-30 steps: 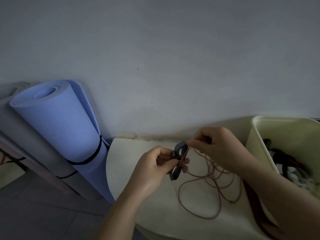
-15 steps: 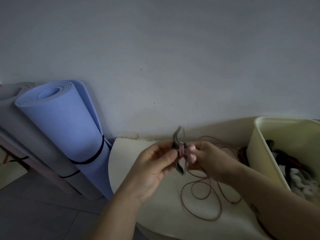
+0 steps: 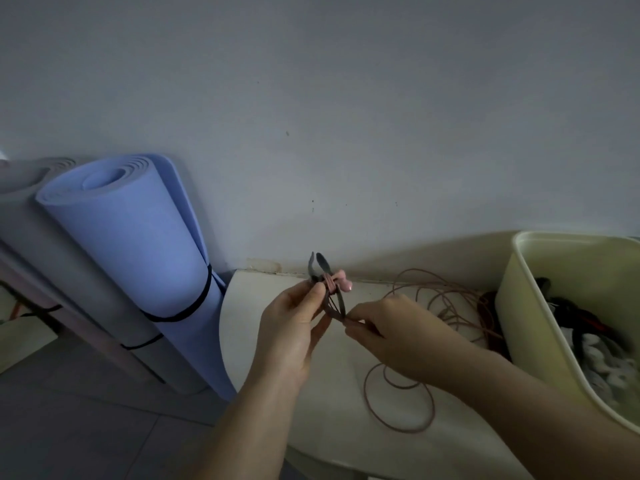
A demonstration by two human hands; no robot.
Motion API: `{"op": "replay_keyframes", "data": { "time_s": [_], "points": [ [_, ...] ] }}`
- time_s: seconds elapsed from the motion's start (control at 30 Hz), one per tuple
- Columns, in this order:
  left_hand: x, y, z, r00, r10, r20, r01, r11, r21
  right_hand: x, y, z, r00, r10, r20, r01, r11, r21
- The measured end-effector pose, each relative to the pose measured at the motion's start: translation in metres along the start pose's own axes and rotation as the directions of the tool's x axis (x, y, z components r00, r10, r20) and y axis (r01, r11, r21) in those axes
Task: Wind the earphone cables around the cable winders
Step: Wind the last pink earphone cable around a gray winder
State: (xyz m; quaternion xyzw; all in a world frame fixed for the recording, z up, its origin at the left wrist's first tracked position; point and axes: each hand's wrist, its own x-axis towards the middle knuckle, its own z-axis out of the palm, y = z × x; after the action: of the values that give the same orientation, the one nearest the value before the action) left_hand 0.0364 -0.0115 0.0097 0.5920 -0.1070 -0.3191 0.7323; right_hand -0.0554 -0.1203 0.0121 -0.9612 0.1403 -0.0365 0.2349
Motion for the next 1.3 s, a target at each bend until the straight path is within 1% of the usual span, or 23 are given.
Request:
{"op": "replay_keyframes", "data": {
  "time_s": [0.07, 0.13, 0.23, 0.33, 0.4, 0.47, 0.5, 0.53, 0.57, 0.6, 0.63, 0.67, 0.73, 0.8, 0.93, 1.07, 1.1, 1.13, 1.17, 1.2, 1.23, 1.27, 1.3],
  "points": [
    [-0.003, 0.001, 0.001, 0.997, 0.078, -0.005, -0.077, 0.991, 0.113, -0.002, 0.000, -0.004, 1.000, 0.010, -0.001, -0.010, 1.000, -0.008],
    [-0.007, 0.002, 0.003, 0.997, 0.082, 0.012, -0.083, 0.989, 0.126, -0.005, -0.002, -0.007, 1.000, 0.020, 0.007, -0.020, 1.000, -0.009],
    [-0.008, 0.000, 0.000, 1.000, -0.017, -0.024, 0.017, 0.999, 0.035, -0.010, -0.007, -0.009, 1.000, 0.026, 0.012, -0.026, 0.999, -0.041],
    [-0.007, -0.006, -0.004, 0.991, -0.128, -0.030, 0.125, 0.989, -0.077, -0.015, -0.013, -0.012, 0.999, 0.009, -0.043, -0.014, 0.993, -0.115],
    [-0.007, -0.006, -0.005, 0.990, -0.137, -0.023, 0.133, 0.985, -0.113, -0.017, -0.017, -0.013, 0.996, -0.008, -0.085, -0.006, 0.986, -0.164],
    [-0.012, -0.006, -0.005, 0.996, -0.084, -0.044, 0.080, 0.994, -0.067, -0.020, -0.023, -0.014, 0.992, -0.043, -0.115, 0.020, 0.981, -0.195],
    [-0.015, -0.006, -0.003, 0.997, -0.030, -0.070, 0.030, 1.000, -0.008, -0.021, -0.026, -0.015, 0.989, -0.066, -0.134, 0.038, 0.978, -0.203],
    [-0.018, -0.006, -0.002, 0.994, 0.052, -0.096, -0.043, 0.995, 0.090, -0.021, -0.028, -0.017, 0.985, -0.080, -0.153, 0.046, 0.977, -0.209],
    [-0.021, -0.005, 0.000, 0.983, 0.155, -0.101, -0.130, 0.966, 0.223, -0.021, -0.030, -0.020, 0.980, -0.085, -0.178, 0.048, 0.978, -0.203],
    [-0.025, -0.004, 0.000, 0.964, 0.256, -0.074, -0.213, 0.909, 0.359, -0.022, -0.032, -0.024, 0.976, -0.082, -0.203, 0.046, 0.984, -0.174],
    [-0.030, -0.003, 0.000, 0.947, 0.319, -0.029, -0.272, 0.848, 0.455, -0.022, -0.032, -0.029, 0.971, -0.071, -0.230, 0.042, 0.991, -0.129],
    [-0.034, 0.000, 0.000, 0.940, 0.340, 0.028, -0.308, 0.810, 0.500, -0.022, -0.033, -0.034, 0.965, -0.060, -0.257, 0.043, 0.997, -0.072],
    [-0.043, 0.006, -0.001, 0.944, 0.296, 0.145, -0.328, 0.811, 0.484, -0.022, -0.031, -0.046, 0.952, -0.026, -0.307, 0.054, 0.995, 0.085],
    [-0.050, 0.010, -0.002, 0.937, 0.269, 0.222, -0.343, 0.821, 0.455, -0.023, -0.030, -0.057, 0.944, 0.018, -0.330, 0.055, 0.976, 0.209],
    [-0.062, 0.022, -0.002, 0.904, 0.278, 0.325, -0.401, 0.815, 0.418, -0.036, -0.024, -0.071, 0.936, 0.071, -0.345, 0.052, 0.941, 0.334],
    [-0.072, 0.033, -0.006, 0.882, 0.228, 0.411, -0.400, 0.824, 0.401, -0.045, -0.027, -0.087, 0.934, 0.097, -0.345, 0.072, 0.893, 0.444],
    [-0.075, 0.036, -0.006, 0.875, 0.217, 0.434, -0.393, 0.841, 0.372, -0.044, -0.027, -0.089, 0.938, 0.102, -0.331, 0.079, 0.867, 0.492],
    [-0.078, 0.040, -0.006, 0.866, 0.209, 0.455, -0.380, 0.866, 0.326, -0.044, -0.029, -0.090, 0.951, 0.098, -0.293, 0.091, 0.817, 0.569],
    [-0.079, 0.043, -0.005, 0.856, 0.204, 0.475, -0.360, 0.895, 0.264, -0.042, -0.029, -0.089, 0.970, 0.083, -0.228, 0.097, 0.727, 0.680],
    [-0.082, 0.046, -0.004, 0.844, 0.212, 0.492, -0.340, 0.922, 0.185, -0.040, -0.030, -0.086, 0.987, 0.052, -0.155, 0.093, 0.598, 0.796],
    [-0.084, 0.051, -0.001, 0.835, 0.230, 0.500, -0.317, 0.944, 0.096, -0.037, -0.034, -0.083, 0.996, 0.004, -0.093, 0.081, 0.441, 0.894],
    [-0.085, 0.055, 0.002, 0.831, 0.253, 0.496, -0.294, 0.956, 0.006, -0.036, -0.041, -0.078, 0.998, -0.037, -0.051, 0.060, 0.292, 0.955],
    [-0.085, 0.057, 0.006, 0.834, 0.270, 0.481, -0.266, 0.961, -0.077, -0.035, -0.047, -0.070, 0.998, -0.059, -0.037, 0.047, 0.175, 0.983]
  ]
}}
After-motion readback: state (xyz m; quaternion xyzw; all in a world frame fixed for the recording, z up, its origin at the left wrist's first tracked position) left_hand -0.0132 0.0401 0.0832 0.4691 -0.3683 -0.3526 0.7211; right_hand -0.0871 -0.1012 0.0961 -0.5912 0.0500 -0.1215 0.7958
